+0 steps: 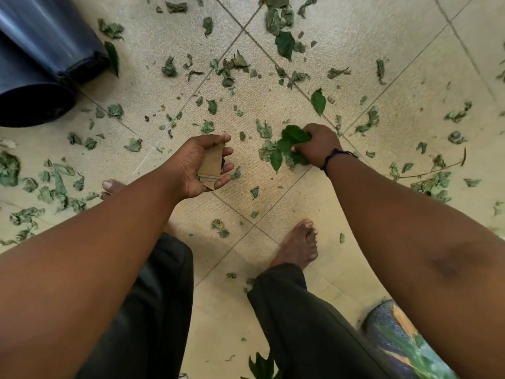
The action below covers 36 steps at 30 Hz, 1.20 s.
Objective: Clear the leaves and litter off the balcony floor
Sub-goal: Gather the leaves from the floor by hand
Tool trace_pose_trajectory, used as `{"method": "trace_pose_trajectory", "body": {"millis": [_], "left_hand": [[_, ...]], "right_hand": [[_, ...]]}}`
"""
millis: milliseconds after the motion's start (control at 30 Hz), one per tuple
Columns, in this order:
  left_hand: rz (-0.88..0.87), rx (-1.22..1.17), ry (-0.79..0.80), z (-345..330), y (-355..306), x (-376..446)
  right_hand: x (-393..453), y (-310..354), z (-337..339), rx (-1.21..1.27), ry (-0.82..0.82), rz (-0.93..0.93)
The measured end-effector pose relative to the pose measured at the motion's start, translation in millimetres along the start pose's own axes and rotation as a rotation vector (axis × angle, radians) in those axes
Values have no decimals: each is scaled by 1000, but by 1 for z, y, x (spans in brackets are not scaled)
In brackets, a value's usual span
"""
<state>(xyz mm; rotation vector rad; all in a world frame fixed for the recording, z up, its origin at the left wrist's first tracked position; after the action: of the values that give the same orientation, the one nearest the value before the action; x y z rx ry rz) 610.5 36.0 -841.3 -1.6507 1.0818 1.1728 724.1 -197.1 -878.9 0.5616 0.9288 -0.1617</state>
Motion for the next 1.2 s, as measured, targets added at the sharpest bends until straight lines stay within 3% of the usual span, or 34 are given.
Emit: {"method": "trace_pose_trajectory", "body": {"millis": [133, 267, 333, 433, 533, 633, 733, 1067, 1133, 1200], "left_hand": [[1, -2, 15, -11, 2, -4], [11, -24, 29, -21, 6, -5], [17, -23, 34, -24, 7, -4], [17, -17, 32, -24, 7, -2], [7, -8, 26, -21, 4, -1], [1, 0, 11, -13, 2, 1], [6, 9, 3, -6, 2, 5], [26, -5, 26, -12, 11, 10], [17, -1, 32, -13, 10, 10], [8, -17, 33, -13, 8, 11]], "right_hand": [[-25, -21, 25, 261, -140, -45], [-50, -27, 27, 616, 14, -124], [-57, -17, 12, 488, 140, -107], [-49, -7, -19, 267, 172, -57], [-37, -5, -43, 105, 29, -57], [-37, -2, -53, 171, -161, -84], [-34, -1, -54, 101, -225, -26], [-13, 1, -44, -35, 137, -40], [-11, -1, -40, 29, 171, -75], [-15, -4, -31, 255, 189, -162]]}}
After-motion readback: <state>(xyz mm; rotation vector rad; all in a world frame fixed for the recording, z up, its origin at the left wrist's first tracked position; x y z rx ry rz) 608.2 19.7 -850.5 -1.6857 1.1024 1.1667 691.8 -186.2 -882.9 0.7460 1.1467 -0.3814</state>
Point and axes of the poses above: each hand's wrist, its own x-axis towards the middle knuckle, its own z-axis out of the back of the hand, y = z × x, the point moved 3 cm from there along x, towards the middle knuckle, and after that the axes turned 15 degrees about x, right-handed, at the moved point
